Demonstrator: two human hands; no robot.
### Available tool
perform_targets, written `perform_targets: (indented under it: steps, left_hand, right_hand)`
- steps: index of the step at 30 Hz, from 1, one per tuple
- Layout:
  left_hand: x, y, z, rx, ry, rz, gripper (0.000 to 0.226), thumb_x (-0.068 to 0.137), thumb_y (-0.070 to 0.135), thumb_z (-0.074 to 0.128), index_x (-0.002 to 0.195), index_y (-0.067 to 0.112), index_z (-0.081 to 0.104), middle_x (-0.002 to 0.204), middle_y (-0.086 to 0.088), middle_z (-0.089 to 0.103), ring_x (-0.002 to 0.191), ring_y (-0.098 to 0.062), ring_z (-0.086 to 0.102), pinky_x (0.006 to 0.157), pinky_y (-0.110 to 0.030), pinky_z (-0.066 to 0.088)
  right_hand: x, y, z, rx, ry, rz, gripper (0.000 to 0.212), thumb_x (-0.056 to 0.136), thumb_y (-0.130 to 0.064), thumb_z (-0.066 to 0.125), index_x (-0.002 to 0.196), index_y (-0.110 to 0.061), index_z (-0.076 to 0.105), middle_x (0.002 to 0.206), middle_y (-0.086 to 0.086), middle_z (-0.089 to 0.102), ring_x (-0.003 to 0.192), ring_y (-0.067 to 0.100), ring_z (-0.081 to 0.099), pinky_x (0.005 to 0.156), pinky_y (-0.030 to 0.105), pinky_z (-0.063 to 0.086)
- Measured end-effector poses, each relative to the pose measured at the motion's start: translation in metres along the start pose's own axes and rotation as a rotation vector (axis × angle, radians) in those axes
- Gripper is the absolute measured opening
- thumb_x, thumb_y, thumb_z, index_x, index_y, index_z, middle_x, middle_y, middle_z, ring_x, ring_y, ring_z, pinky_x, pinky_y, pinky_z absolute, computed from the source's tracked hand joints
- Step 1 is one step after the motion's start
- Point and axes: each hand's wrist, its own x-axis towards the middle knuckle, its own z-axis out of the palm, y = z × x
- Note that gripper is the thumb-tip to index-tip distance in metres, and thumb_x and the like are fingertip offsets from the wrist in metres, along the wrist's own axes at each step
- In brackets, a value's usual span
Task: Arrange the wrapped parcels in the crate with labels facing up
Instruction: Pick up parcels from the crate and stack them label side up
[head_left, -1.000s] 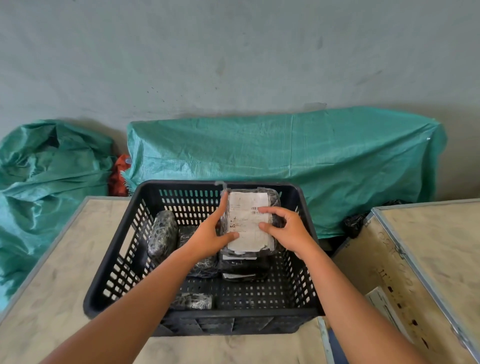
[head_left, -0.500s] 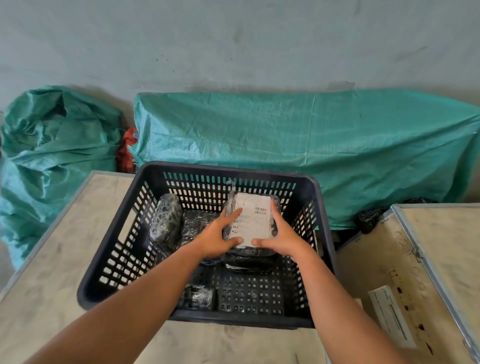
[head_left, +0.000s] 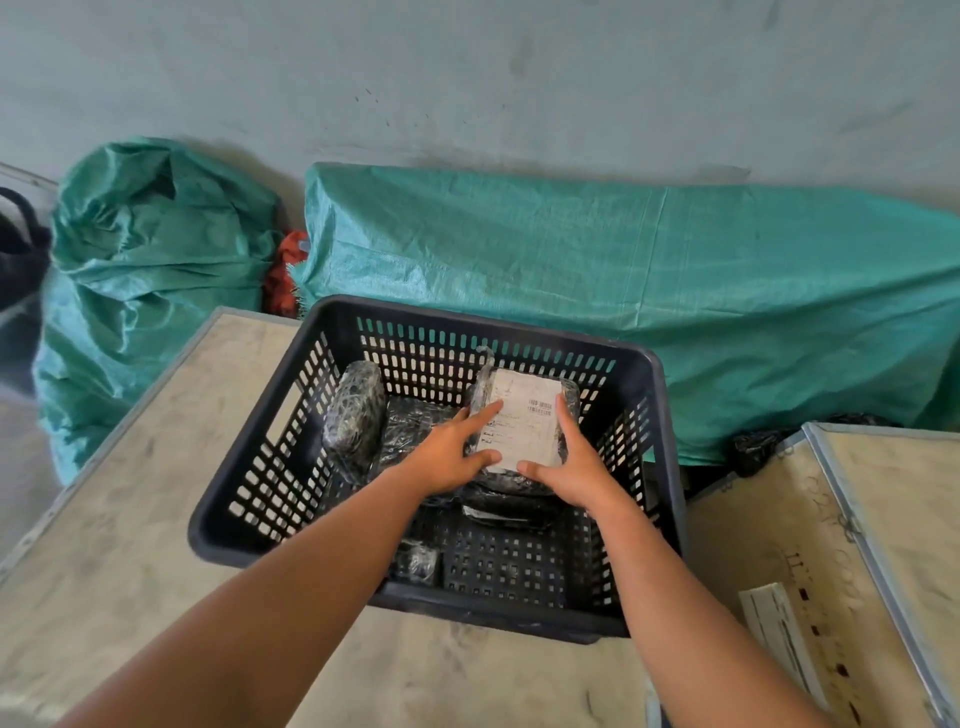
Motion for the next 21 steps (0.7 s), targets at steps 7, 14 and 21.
perform_targets:
  steps: [7, 14, 21]
  left_hand:
    - [-0.015, 0.021, -0.042, -0.177, 0.192, -0.036, 0.056, 0.096, 0.044, 0.063, 0.148, 0.034, 0.047, 0.165, -0.007, 0.024, 0.136, -0.031, 0.048, 0.102, -0.043, 0.050]
    - [-0.076, -0.005, -0.138, -0.169, 0.359, 0.183, 0.035, 0.094, 0.031, 0.068, 0.128, 0.033, 0.068, 0.146, 0.007, 0.055, 0.135, -0.008, 0.049, 0.111, -0.040, 0.043]
    - [-0.131, -0.066, -0.176, 0.132, 0.462, 0.050, 0.058, 0.091, 0.040, 0.070, 0.146, 0.036, 0.052, 0.166, -0.014, 0.017, 0.152, -0.028, 0.006, 0.121, -0.052, 0.017]
  right_hand:
    - [-0.026, -0.037, 0.015, -0.360, 0.299, -0.147, 0.085, 0.084, -0.029, 0.082, 0.155, -0.012, 0.039, 0.159, 0.014, 0.032, 0.146, 0.031, 0.032, 0.120, 0.050, 0.029]
    - [-0.016, -0.109, 0.099, -0.169, 0.219, -0.470, 0.046, 0.090, -0.022, 0.075, 0.133, -0.016, 0.062, 0.140, 0.005, 0.058, 0.132, 0.017, 0.050, 0.112, 0.036, 0.037]
    - [0.056, -0.086, 0.168, -0.884, -0.237, -0.205, 0.096, 0.087, -0.034, 0.079, 0.162, -0.027, 0.019, 0.168, 0.019, 0.003, 0.154, 0.040, 0.001, 0.123, 0.050, 0.015]
